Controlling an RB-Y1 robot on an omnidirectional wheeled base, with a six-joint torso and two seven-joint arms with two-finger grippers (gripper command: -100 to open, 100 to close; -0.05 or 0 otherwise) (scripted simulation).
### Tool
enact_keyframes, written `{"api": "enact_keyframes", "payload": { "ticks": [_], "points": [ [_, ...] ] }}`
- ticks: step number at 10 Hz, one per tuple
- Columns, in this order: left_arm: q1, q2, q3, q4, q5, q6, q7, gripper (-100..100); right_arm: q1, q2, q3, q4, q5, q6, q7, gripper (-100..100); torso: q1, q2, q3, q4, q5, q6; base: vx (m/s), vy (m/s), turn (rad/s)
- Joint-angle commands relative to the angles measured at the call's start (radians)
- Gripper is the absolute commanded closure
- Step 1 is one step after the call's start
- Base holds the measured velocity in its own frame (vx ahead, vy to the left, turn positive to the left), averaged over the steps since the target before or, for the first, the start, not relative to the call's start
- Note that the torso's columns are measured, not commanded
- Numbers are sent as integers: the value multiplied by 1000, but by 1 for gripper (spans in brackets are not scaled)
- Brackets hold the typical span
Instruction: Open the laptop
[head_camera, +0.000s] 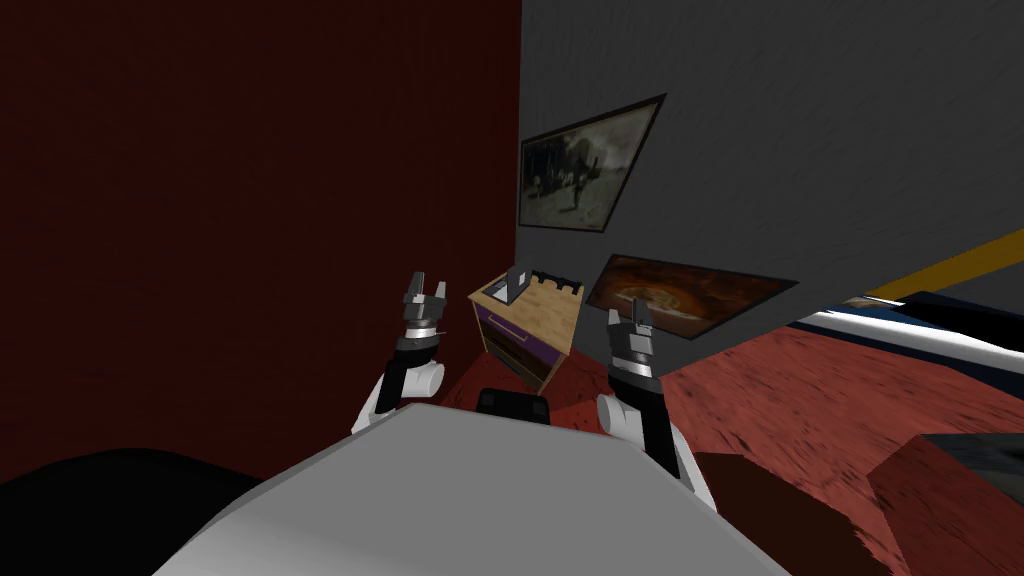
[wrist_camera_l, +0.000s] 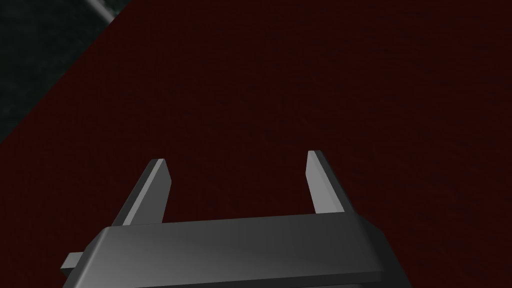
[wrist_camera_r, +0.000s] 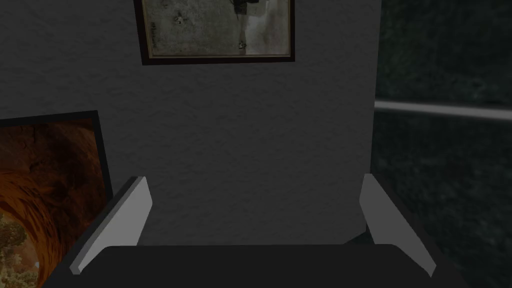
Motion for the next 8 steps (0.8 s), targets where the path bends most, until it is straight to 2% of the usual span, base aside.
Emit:
{"api": "enact_keyframes", "payload": {
  "ticks": [1,8],
  "points": [
    [0,0,0,0,0,0,0,0,0,0,0,0,0,0,0,0,0,40,-82,41,0,0,0,0,0],
    [0,0,0,0,0,0,0,0,0,0,0,0,0,0,0,0,0,544,-1087,544,0,0,0,0,0]
  ]
}}
